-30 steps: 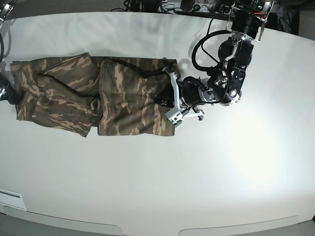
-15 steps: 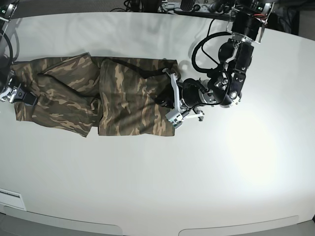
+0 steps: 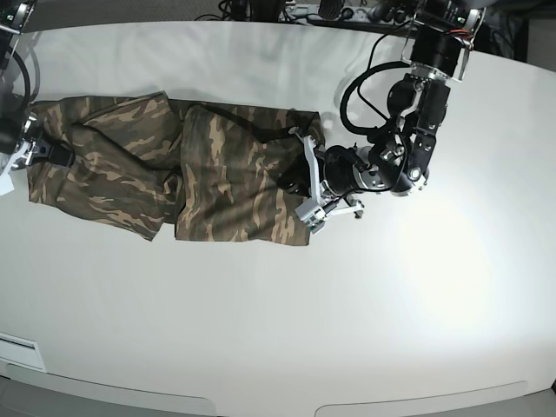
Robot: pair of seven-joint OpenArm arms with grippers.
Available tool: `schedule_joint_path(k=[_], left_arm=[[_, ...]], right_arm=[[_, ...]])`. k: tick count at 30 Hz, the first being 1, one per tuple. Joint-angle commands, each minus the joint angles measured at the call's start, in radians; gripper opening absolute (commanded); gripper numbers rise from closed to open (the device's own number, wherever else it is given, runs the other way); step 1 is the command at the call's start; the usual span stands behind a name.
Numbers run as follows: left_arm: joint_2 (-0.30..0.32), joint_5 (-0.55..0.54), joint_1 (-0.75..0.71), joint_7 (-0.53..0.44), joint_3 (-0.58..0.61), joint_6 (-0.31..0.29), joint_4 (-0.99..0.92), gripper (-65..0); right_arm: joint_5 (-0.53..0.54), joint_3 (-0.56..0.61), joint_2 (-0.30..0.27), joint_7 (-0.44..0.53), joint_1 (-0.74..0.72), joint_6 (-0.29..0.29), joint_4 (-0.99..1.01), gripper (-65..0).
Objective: Fold the T-shirt properly
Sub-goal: 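Lay the folded hem onto the strip and open the left gripper, then grasp the collar end of the strip with the right gripper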
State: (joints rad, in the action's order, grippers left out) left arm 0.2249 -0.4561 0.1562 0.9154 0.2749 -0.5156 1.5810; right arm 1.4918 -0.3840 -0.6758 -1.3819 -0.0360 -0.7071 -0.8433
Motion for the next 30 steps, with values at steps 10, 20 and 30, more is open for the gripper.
schedule_joint_path(k=[10, 20, 30], left_arm=[[0.008, -0.110, 0.034, 0.041, -0.002, 0.012, 0.038, -65.0], [0.008, -0.192, 0.138, 0.087, -0.011, 0.012, 0.093, -65.0], [0.030, -0.102, 0.074, 0.083, -0.156, 0.012, 0.092, -65.0]], right_arm=[[-0.008, -0.003, -0.092, -0.014, -0.044, 0.009, -0.113, -65.0], [-0.192, -0.003, -0.131, 0.003, -0.044, 0.009, -0.197, -65.0], [-0.319, -0.115, -0.180, 0.070, -0.047, 0.009, -0.368, -65.0]])
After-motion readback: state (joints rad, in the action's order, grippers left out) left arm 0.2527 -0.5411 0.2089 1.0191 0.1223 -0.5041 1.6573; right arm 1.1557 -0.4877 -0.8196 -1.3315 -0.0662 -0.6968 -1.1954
